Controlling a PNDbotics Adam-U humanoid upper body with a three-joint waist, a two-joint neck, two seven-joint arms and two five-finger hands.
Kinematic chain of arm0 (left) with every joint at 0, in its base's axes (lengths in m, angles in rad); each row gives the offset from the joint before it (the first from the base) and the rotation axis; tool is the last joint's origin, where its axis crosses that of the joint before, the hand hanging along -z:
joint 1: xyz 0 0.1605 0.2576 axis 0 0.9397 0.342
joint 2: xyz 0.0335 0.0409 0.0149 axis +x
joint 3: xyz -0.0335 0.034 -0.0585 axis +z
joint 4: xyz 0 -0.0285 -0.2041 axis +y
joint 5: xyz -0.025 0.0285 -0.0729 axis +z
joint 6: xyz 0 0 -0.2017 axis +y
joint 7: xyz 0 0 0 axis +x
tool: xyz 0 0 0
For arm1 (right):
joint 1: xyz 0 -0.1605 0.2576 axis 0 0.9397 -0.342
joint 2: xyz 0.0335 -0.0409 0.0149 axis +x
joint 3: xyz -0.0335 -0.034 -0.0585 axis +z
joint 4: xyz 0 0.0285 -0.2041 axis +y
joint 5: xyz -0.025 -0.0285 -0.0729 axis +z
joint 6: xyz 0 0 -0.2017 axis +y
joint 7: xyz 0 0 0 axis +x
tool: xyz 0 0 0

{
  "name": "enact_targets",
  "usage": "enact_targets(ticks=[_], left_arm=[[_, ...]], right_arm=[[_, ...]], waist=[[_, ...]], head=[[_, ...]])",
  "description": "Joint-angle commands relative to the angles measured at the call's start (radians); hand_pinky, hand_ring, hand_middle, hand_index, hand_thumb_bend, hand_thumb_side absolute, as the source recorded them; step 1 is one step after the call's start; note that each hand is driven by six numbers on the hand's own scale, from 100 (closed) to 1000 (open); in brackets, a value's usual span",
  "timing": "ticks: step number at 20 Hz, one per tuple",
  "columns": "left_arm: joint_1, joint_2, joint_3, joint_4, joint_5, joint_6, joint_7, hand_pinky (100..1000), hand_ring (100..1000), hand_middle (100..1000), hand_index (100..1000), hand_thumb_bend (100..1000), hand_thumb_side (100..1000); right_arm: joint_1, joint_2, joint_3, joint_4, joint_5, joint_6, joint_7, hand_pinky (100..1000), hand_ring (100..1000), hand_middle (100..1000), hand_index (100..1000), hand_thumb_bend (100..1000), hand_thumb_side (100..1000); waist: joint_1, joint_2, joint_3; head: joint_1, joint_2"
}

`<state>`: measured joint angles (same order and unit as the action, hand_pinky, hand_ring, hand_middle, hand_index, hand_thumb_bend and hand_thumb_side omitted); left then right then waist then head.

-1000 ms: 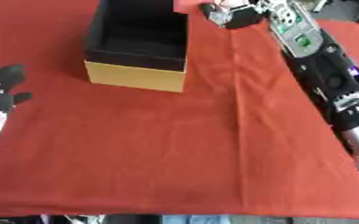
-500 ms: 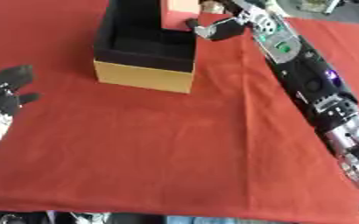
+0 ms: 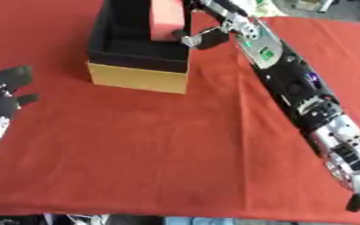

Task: Pick up objects on the table and place them in the box.

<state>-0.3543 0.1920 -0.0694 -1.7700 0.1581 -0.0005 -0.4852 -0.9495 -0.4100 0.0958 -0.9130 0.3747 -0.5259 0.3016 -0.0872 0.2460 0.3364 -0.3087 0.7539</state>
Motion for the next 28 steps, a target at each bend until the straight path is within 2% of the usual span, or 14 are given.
enact_targets(ticks=[1,2,3,4,7,16,28], left_arm=[[-0.016,0.001,0.000,-0.012,0.005,0.000,-0.002,910,993,920,915,100,417],[-0.015,0.001,0.001,-0.012,0.005,0.000,-0.002,910,993,920,915,100,417],[-0.014,0.000,0.001,-0.012,0.005,0.000,-0.001,910,993,920,915,100,417],[-0.013,0.000,0.002,-0.012,0.004,0.001,-0.001,910,993,920,915,100,417],[-0.008,0.001,0.004,-0.012,0.004,0.000,0.001,910,993,920,915,100,417],[0.005,0.003,0.008,-0.010,0.001,-0.001,0.005,909,994,920,914,100,416],[0.010,0.002,0.009,-0.008,0.005,-0.004,0.006,908,994,919,914,100,408]], right_arm=[[0.006,0.010,0.011,0.025,0.041,-0.006,0.003,817,952,830,983,190,217],[0.009,0.010,0.007,0.022,0.044,-0.008,-0.004,822,971,880,1000,229,257],[0.012,0.010,0.005,0.018,0.046,-0.008,-0.016,822,971,880,1000,229,257],[0.015,0.009,0.003,0.015,0.048,-0.006,-0.028,827,991,917,1000,260,293],[0.022,0.007,0.002,0.004,0.047,0.003,-0.063,828,1000,934,1000,269,320],[0.042,-0.007,0.011,-0.061,-0.006,0.027,-0.084,826,1000,932,1000,270,315],[0.041,-0.013,0.020,-0.097,-0.041,0.034,-0.062,829,1000,929,1000,265,307]], waist=[[0.008,-0.010,0.001],[0.009,-0.011,-0.006],[0.010,-0.011,-0.009],[0.011,-0.012,-0.014],[0.014,-0.015,-0.025],[0.023,-0.023,-0.063],[0.030,-0.035,-0.066]], head=[[-0.002,-0.001],[-0.001,-0.002],[0.000,-0.002],[0.002,-0.002],[0.006,-0.001],[0.020,0.002],[0.021,0.000]])
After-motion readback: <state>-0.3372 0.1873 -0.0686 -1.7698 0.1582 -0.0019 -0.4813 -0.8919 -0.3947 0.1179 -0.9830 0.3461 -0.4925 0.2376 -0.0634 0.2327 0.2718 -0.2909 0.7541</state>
